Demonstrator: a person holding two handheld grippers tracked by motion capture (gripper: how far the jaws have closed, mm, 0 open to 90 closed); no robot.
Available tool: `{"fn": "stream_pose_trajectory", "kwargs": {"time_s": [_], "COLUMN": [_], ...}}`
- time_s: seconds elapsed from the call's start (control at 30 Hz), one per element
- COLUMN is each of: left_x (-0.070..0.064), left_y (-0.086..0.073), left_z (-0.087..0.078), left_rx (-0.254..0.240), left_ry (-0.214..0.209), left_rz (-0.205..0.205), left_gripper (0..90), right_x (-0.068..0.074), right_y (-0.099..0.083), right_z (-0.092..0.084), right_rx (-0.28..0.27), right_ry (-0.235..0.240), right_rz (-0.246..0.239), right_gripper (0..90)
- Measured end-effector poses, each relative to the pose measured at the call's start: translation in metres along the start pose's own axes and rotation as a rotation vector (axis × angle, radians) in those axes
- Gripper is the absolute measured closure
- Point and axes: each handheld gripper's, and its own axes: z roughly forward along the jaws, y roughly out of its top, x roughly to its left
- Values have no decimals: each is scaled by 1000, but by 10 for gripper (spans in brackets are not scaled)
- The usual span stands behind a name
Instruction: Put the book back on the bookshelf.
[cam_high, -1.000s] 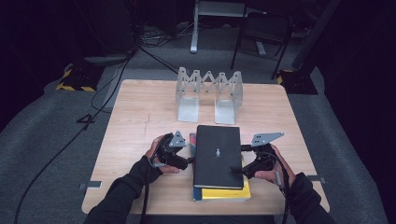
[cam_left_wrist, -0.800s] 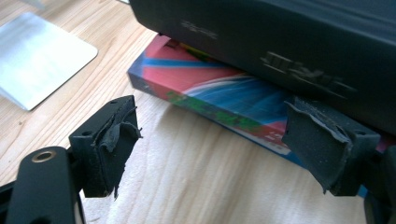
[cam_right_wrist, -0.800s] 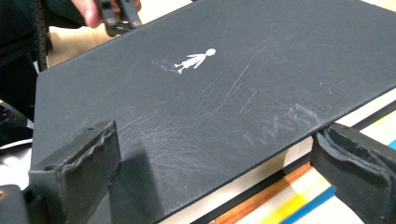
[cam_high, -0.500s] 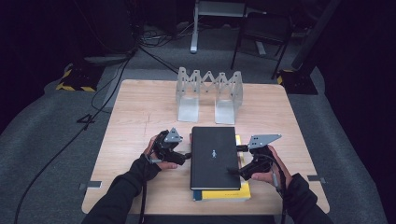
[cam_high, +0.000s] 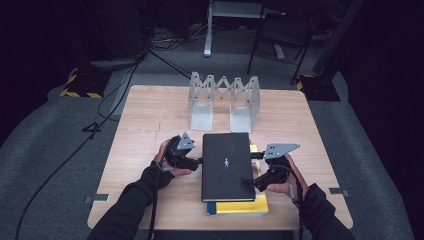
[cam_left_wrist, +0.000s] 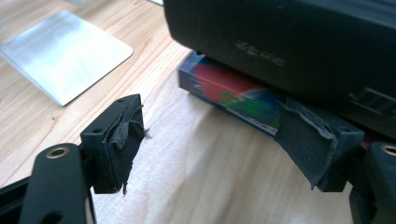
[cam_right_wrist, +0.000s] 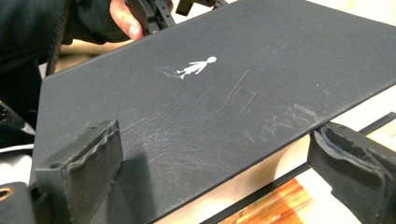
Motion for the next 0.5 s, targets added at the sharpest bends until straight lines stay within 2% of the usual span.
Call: {"fn": "stream_pose_trajectory", "kwargs": {"time_s": [0.07, 0.1, 0.17, 0.27, 0.43, 0.5], "left_x": [5, 8, 12, 15, 22, 27], "left_y": [2, 2, 3, 5, 10, 12], "left_z": [2, 3, 4, 5, 8, 12], "left_rx": [-12, -12, -14, -25, -48, -52], "left_ry": [4, -8, -32, -46, -41, -57], "left_rz": [-2, 1, -19, -27, -42, -51], "left_gripper": [232, 232, 232, 232, 232, 232], "right_x": [0, -1, -3, -3, -2, -2], "right_y": [1, 2, 2, 3, 5, 6], "right_z": [1, 1, 1, 0, -5, -6], "right_rx": [-8, -9, -12, -14, -36, -47], "right_ry": [-17, -20, -19, -27, -51, -62], "right_rz": [-3, -2, -1, -8, -47, -58], "right_gripper": [40, 41, 41, 45, 53, 53]}}
